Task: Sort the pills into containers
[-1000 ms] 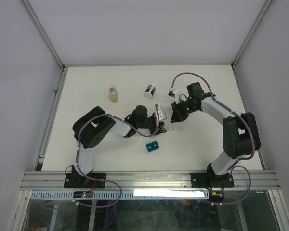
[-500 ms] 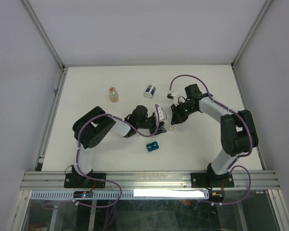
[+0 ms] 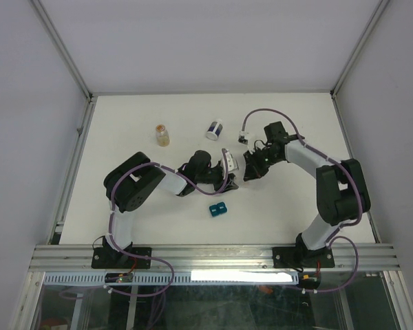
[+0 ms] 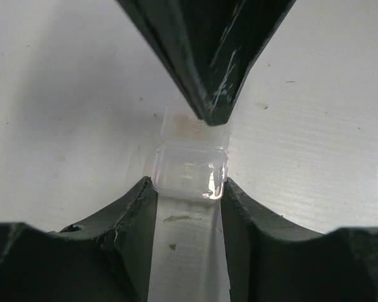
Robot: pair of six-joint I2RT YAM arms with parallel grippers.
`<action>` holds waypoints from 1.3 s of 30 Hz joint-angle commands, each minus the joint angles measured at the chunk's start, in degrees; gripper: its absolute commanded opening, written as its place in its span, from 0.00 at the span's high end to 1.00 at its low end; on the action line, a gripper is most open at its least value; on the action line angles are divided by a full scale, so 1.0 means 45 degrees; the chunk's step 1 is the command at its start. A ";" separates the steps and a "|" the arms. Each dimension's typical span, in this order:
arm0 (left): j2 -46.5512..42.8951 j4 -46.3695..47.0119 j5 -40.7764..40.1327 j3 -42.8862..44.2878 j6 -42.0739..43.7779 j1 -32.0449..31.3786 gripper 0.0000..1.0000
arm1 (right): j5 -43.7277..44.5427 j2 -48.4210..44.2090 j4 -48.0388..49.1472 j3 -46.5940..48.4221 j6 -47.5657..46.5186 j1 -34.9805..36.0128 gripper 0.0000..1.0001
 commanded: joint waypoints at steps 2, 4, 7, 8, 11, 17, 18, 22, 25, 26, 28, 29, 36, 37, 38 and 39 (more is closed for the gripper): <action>-0.0185 0.0188 -0.0207 0.0438 -0.0903 -0.0126 0.49 | -0.2359 -0.2374 -0.0120 0.0035 -0.0867 -0.0684 0.89; -0.0485 0.0565 -0.0435 0.0309 -0.1476 -0.0126 0.36 | -0.2861 -0.2895 -0.0210 0.0054 -0.1015 -0.1112 0.82; -0.1126 0.1223 -0.0478 -0.0085 -0.2095 -0.0124 0.23 | -0.3438 -0.3313 -0.0495 0.0082 -0.1279 -0.1593 0.75; -0.1376 0.1323 -0.0449 -0.0196 -0.2244 -0.0136 0.21 | -0.3633 -0.3451 -0.0642 0.0092 -0.1412 -0.1704 0.73; -0.2108 0.1093 -0.0414 -0.0405 -0.2696 -0.0141 0.19 | -0.4176 -0.3950 -0.0962 0.0079 -0.1658 -0.1977 0.68; -0.4250 0.0516 -0.1216 -0.1333 -0.4456 0.0015 0.20 | -0.4776 -0.5510 -0.1111 -0.0214 -0.1873 -0.2032 0.67; -0.4616 0.0375 -0.1388 -0.1504 -0.4893 0.0072 0.21 | -0.4850 -0.5765 -0.1051 -0.0242 -0.1874 -0.2030 0.67; -0.6023 0.0285 -0.1622 -0.2562 -0.6567 0.0375 0.23 | -0.4901 -0.6808 -0.0595 -0.0507 -0.1850 -0.2032 0.63; -0.7225 0.0467 -0.1835 -0.3409 -0.7586 0.0568 0.24 | -0.4897 -0.7456 -0.0045 -0.0715 -0.1977 -0.2032 0.57; -0.7944 0.0435 -0.1929 -0.3644 -0.7792 0.0627 0.24 | -0.4850 -0.7653 0.0071 -0.0696 -0.2094 -0.2023 0.54; -0.8982 0.0218 -0.2094 -0.3969 -0.8060 0.0723 0.23 | -0.4702 -0.8082 0.0289 -0.0652 -0.2308 -0.2018 0.45; -0.9465 -0.0060 -0.2186 -0.4060 -0.8159 0.0771 0.22 | -0.4602 -0.8313 0.0442 -0.0659 -0.2358 -0.2021 0.38; -1.1550 -0.1755 -0.2883 -0.4729 -0.8965 0.1145 0.12 | -0.5796 -0.8877 0.0202 -0.1037 -0.4081 -0.2032 0.15; -1.1759 -0.1727 -0.2915 -0.4885 -0.9236 0.1204 0.11 | -0.6127 -0.8976 0.0092 -0.1169 -0.4516 -0.2032 0.14; -1.2065 -0.1658 -0.2907 -0.5041 -0.9470 0.1278 0.10 | -0.6359 -0.9084 0.0073 -0.1295 -0.4892 -0.2032 0.12; -1.2314 -0.1581 -0.2896 -0.5176 -0.9714 0.1328 0.06 | -0.6463 -0.9170 0.0125 -0.1399 -0.5035 -0.2030 0.10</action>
